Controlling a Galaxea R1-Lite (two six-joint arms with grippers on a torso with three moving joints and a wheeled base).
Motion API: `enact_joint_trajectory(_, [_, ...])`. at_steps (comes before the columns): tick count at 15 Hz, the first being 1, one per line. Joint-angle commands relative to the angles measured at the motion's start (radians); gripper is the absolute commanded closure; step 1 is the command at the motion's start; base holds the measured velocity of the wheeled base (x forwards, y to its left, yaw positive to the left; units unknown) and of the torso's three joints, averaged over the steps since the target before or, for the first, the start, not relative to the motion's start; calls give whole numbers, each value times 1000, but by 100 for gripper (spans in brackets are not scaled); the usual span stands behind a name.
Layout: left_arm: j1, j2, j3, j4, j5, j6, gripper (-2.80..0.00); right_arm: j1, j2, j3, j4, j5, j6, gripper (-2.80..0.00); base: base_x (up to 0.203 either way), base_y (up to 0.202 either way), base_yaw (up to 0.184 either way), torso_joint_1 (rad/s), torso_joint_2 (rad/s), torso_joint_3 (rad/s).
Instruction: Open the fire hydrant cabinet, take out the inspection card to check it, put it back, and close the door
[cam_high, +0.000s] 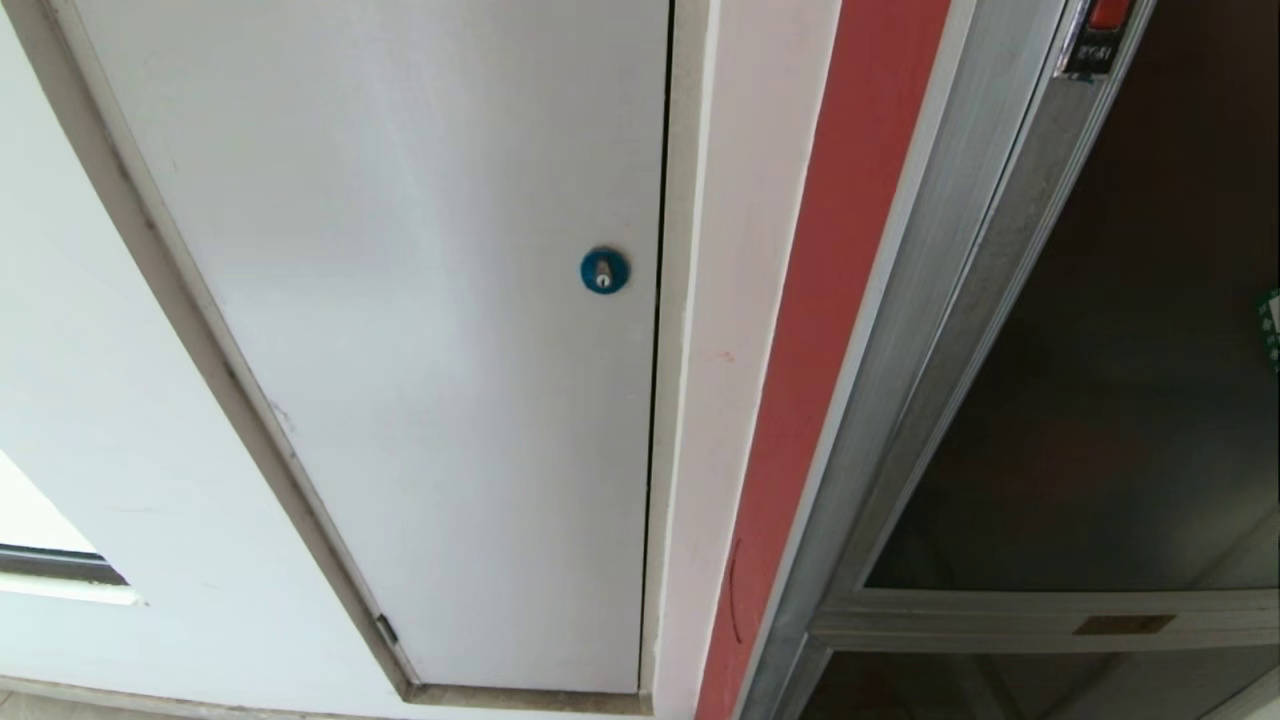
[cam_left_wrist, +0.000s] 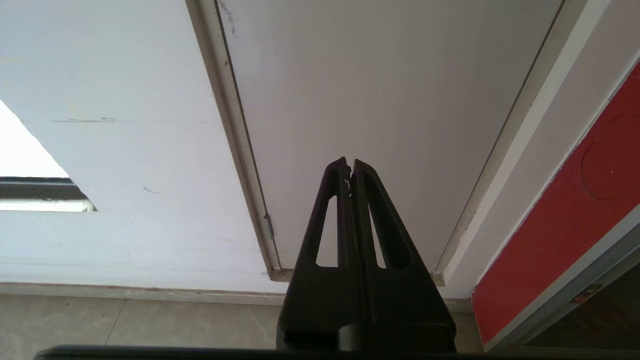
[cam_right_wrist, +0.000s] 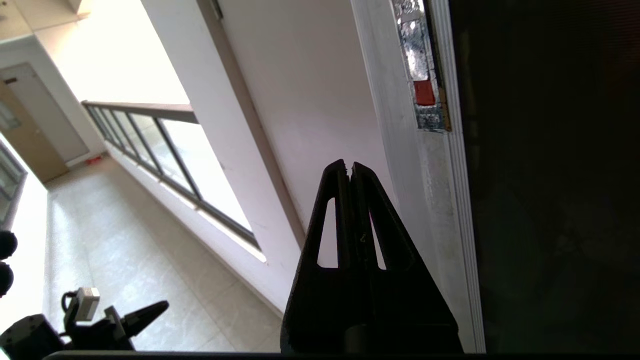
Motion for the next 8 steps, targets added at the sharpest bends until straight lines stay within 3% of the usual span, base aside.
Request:
enact_joint_trajectory(1, [0, 0, 0, 1, 0, 0, 0, -60, -138, 23, 29, 10, 18, 0, 0, 0, 0, 0, 0, 0])
enact_joint_trajectory(8, [0, 1, 0, 0, 0, 0, 0, -221, -479, 82, 264, 12, 69, 0, 0, 0, 0, 0, 0, 0])
